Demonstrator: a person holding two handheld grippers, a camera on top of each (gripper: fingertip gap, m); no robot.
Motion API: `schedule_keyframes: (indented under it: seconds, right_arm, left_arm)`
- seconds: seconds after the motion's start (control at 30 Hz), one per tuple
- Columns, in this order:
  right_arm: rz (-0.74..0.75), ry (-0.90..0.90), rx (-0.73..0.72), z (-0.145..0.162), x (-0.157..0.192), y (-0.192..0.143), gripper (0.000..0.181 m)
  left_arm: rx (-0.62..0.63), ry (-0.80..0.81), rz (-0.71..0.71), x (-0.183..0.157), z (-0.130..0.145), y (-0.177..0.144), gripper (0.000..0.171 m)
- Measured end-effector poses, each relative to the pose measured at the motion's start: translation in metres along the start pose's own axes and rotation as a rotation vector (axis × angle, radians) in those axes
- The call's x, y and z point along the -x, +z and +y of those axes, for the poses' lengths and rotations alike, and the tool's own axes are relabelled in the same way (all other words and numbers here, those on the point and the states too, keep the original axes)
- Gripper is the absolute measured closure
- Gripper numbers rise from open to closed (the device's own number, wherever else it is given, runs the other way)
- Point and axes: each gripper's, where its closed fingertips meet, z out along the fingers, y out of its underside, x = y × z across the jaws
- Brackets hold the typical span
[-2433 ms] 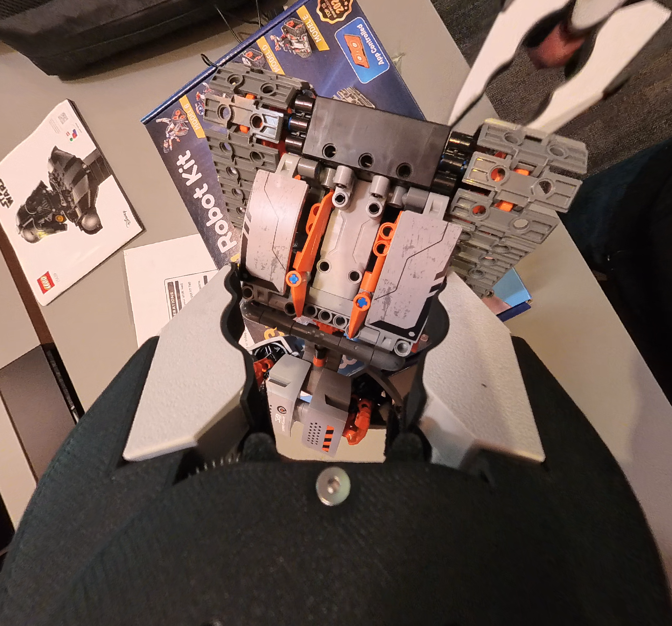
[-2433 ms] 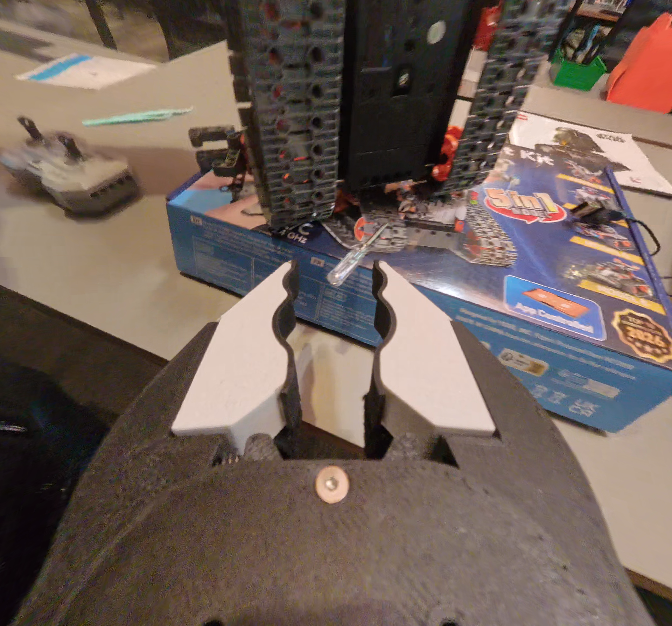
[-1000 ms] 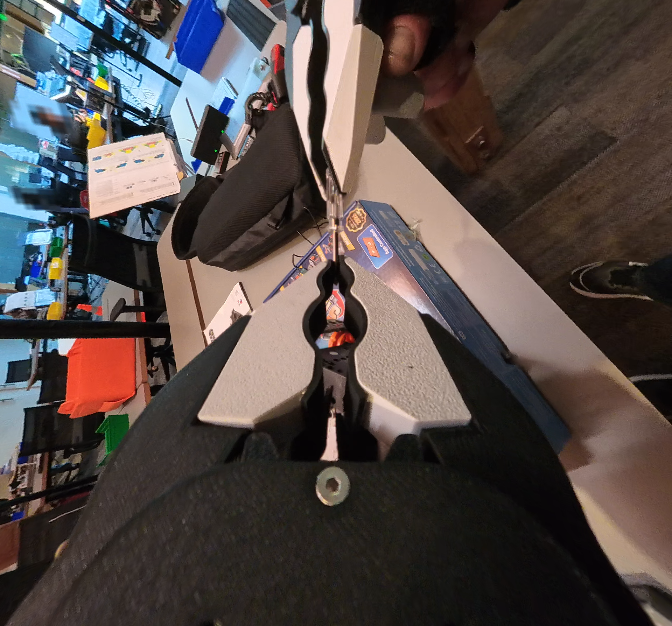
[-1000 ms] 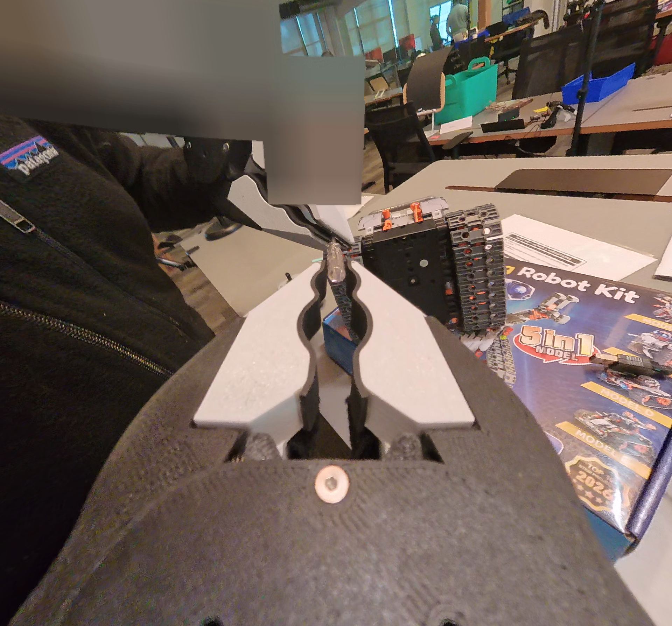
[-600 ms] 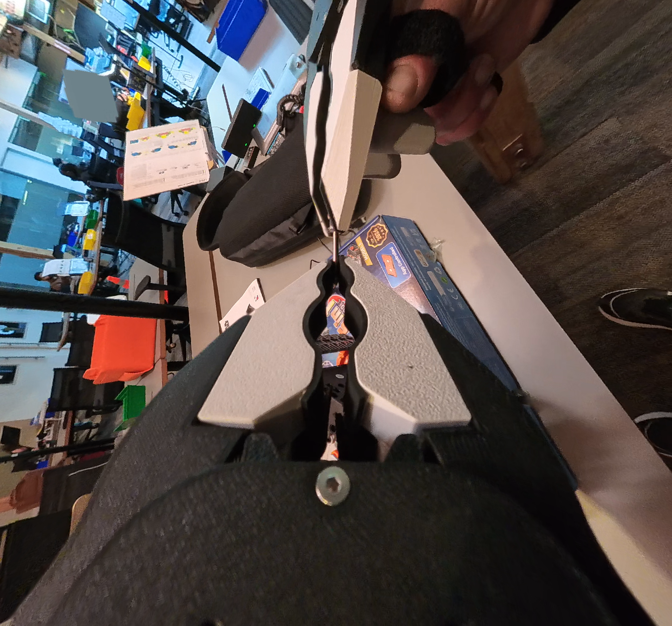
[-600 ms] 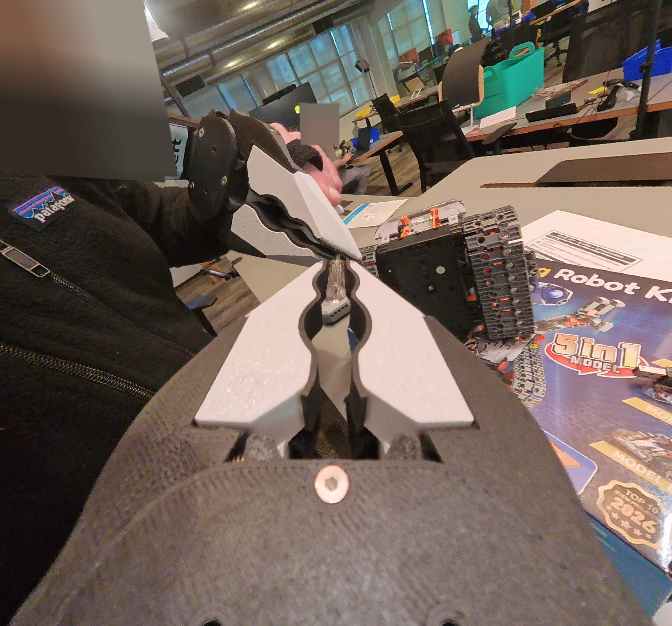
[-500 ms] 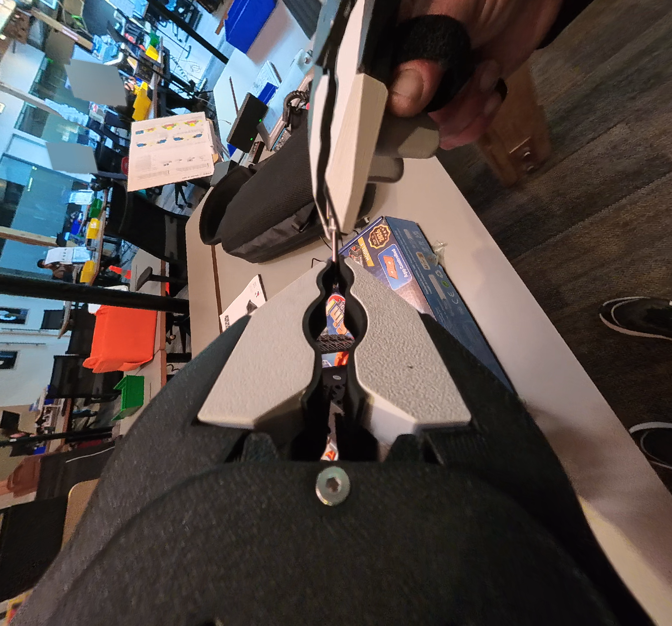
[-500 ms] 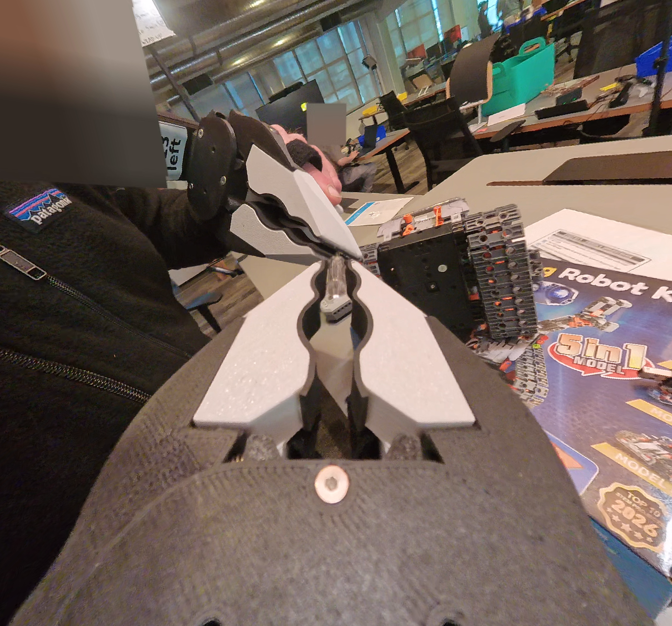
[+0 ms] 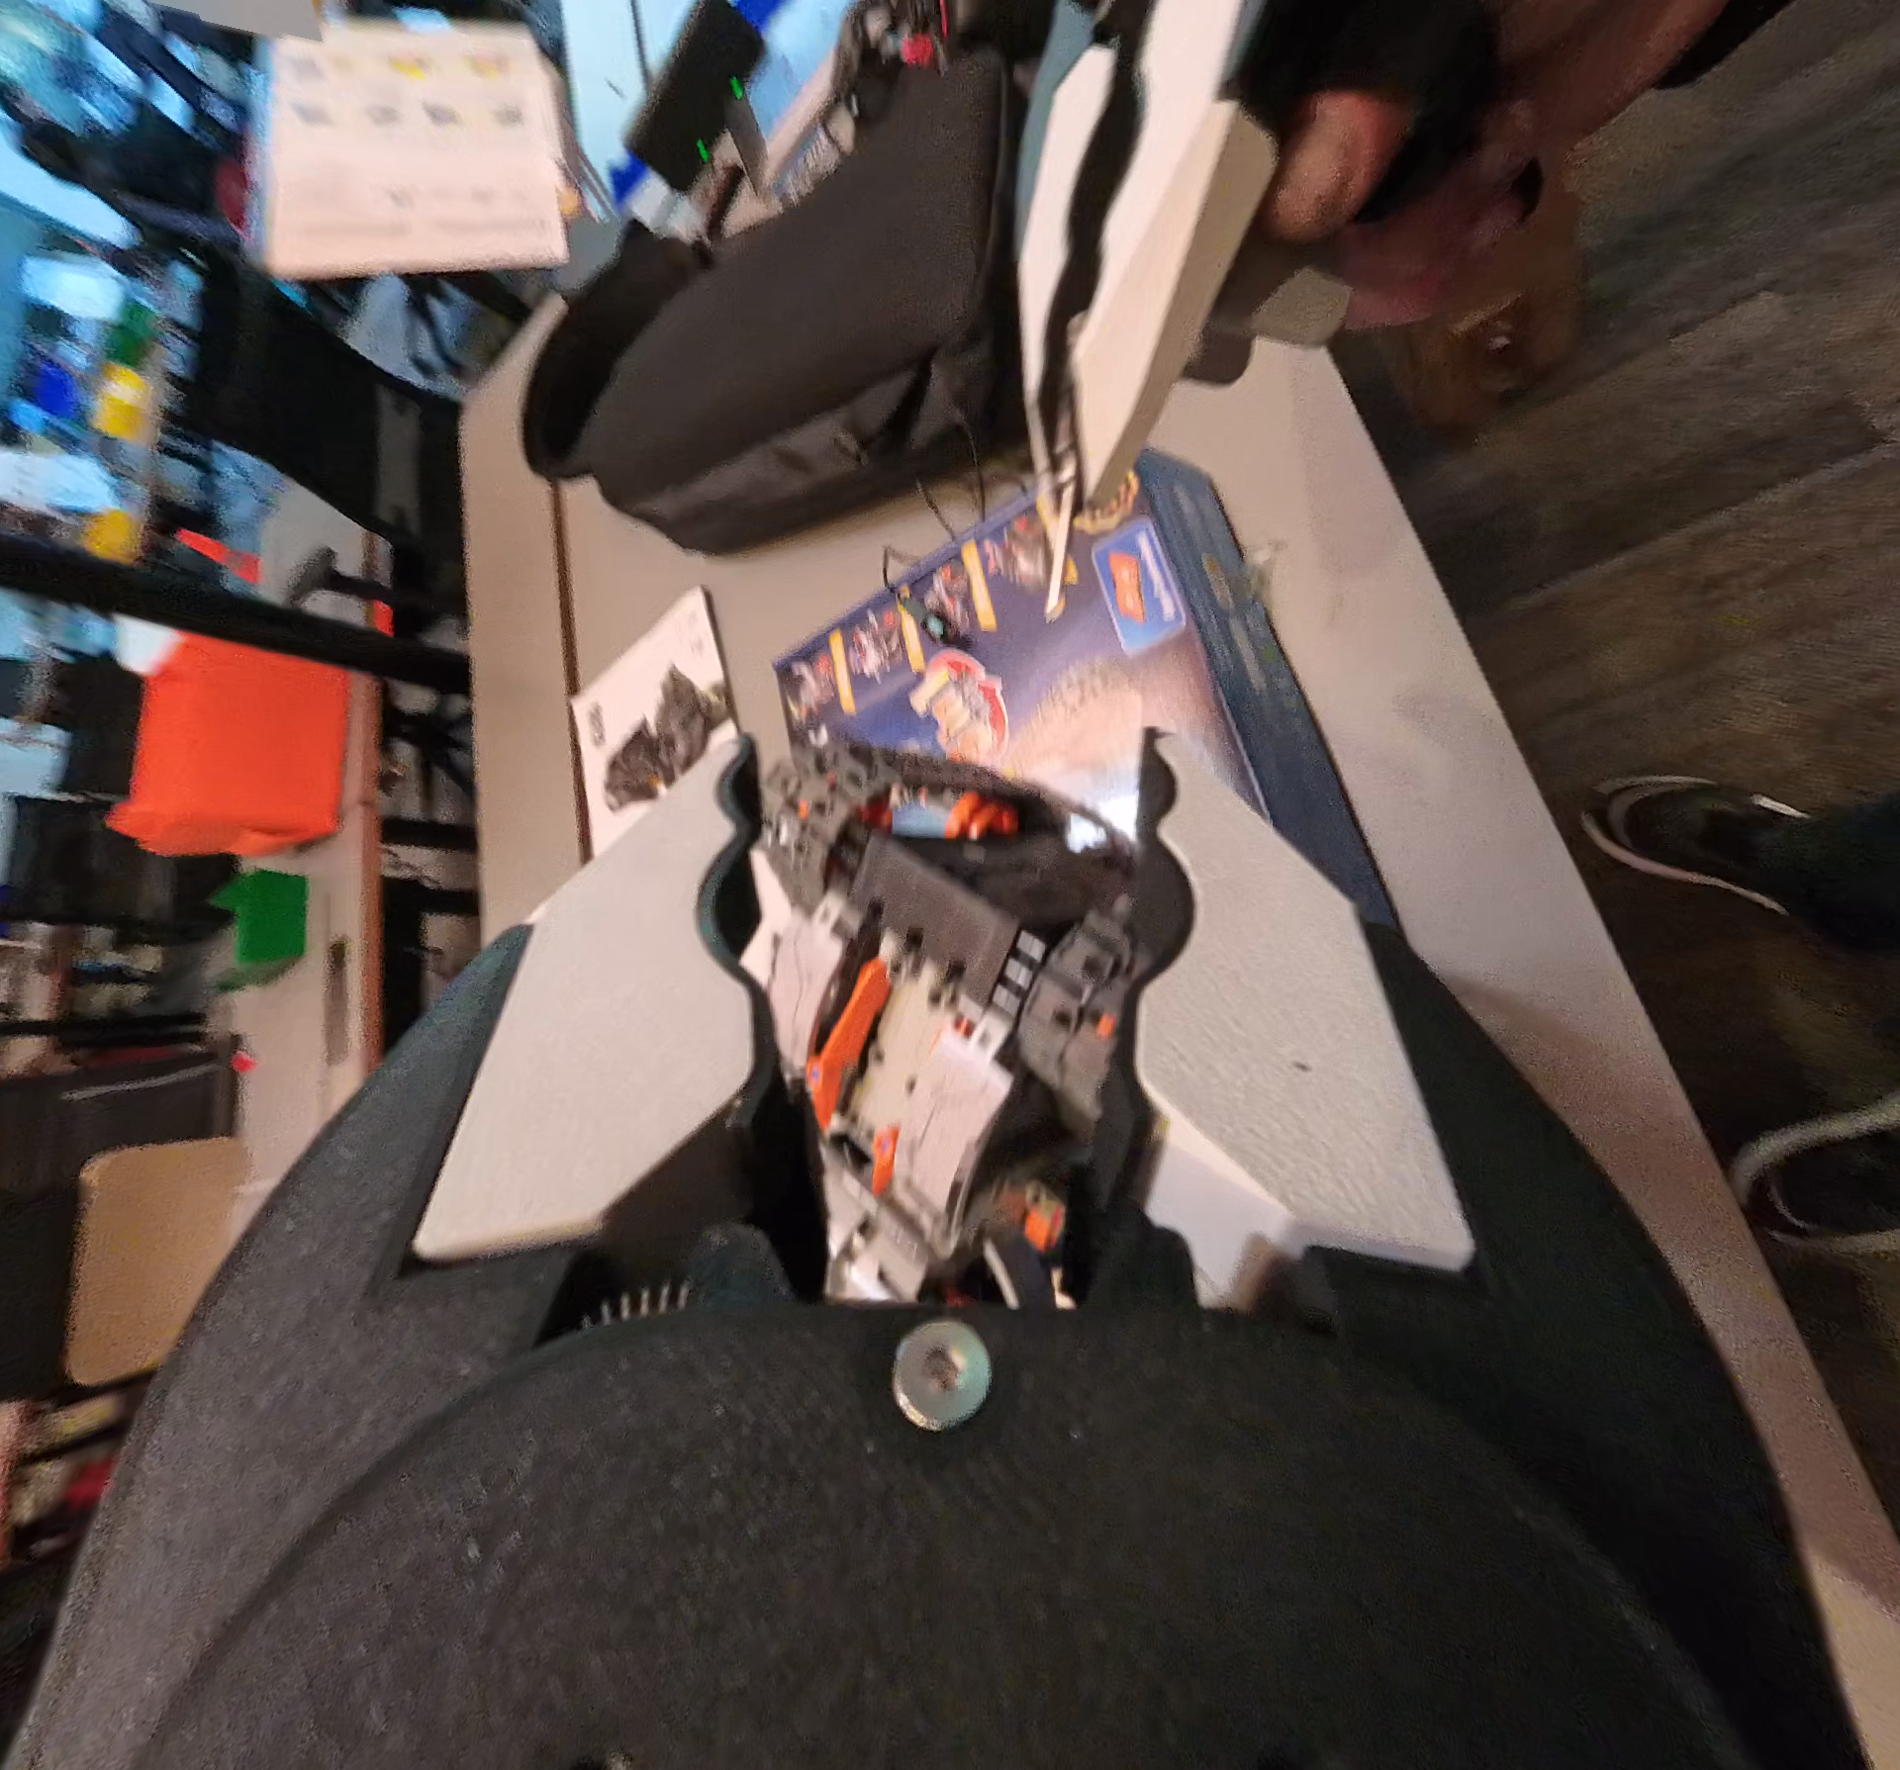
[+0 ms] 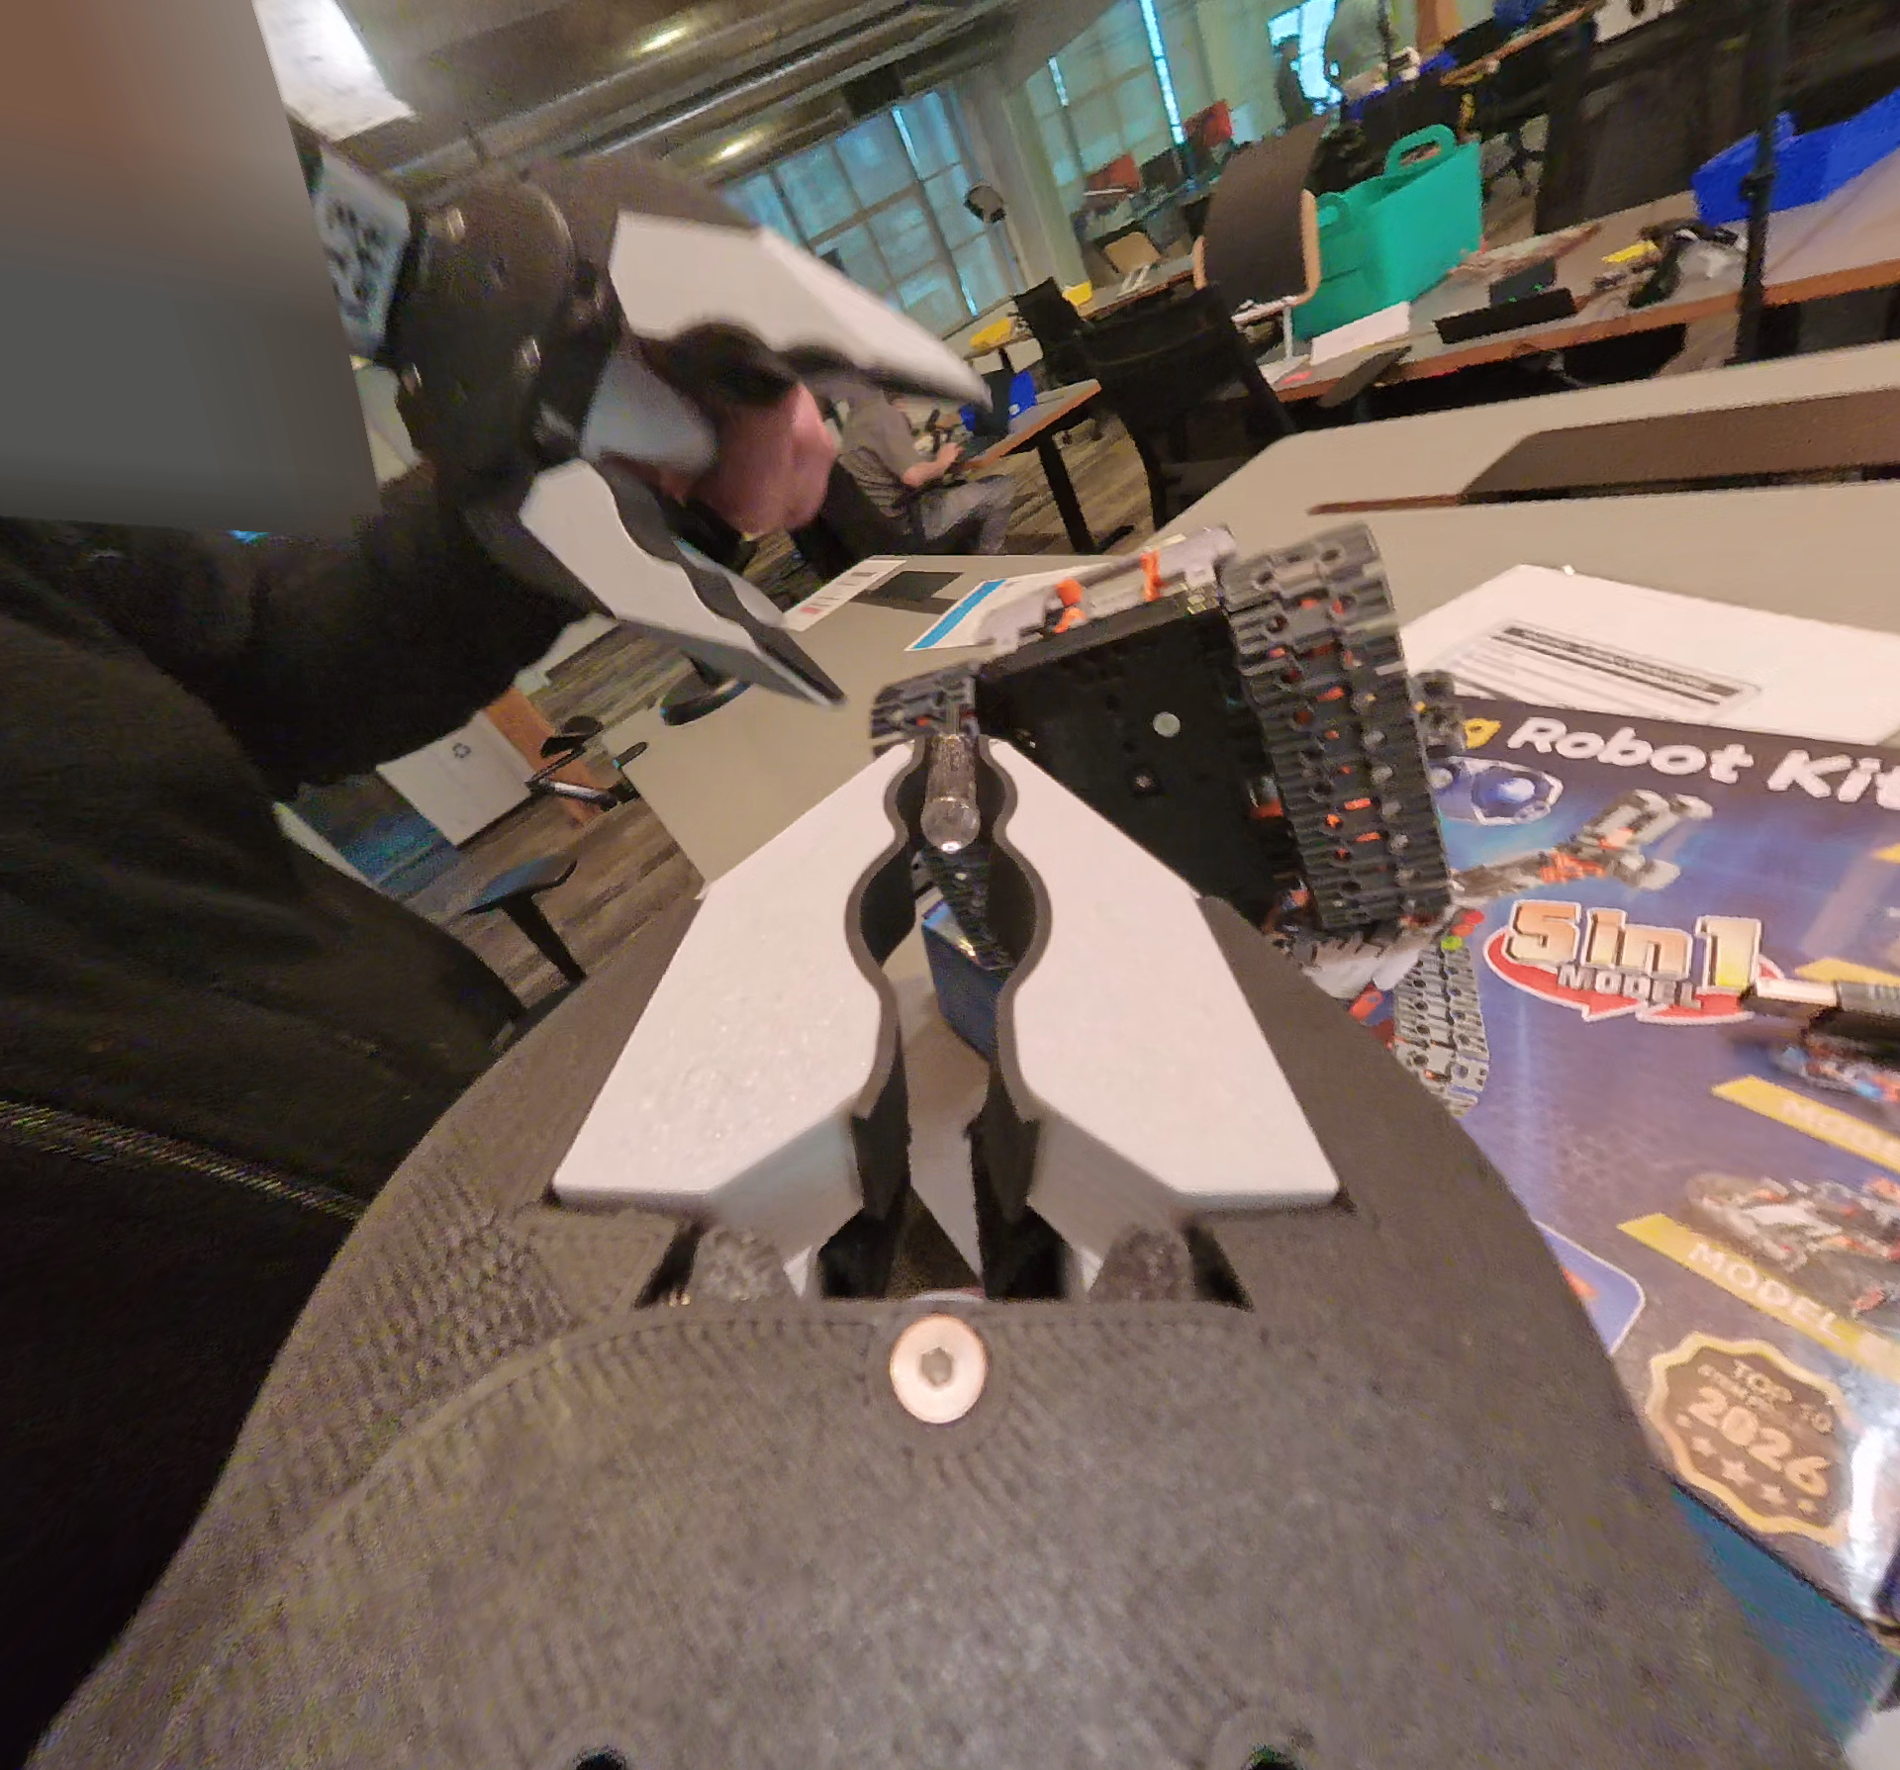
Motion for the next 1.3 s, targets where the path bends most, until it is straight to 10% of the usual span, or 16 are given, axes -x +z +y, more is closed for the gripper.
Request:
schedule_keyframes:
  seconds: [0.37,1.3]
  right_arm:
    - [0.186,0.1,-0.134,0.046,-0.044,0.04,0.177]
    - [0.194,0.271,-0.255,0.057,-0.059,0.06,0.177]
  left_arm:
    - [0.192,-0.058,0.372,0.029,0.117,0.005,0.057]
    - [0.195,-0.023,0.53,0.009,0.147,0.041,0.069]
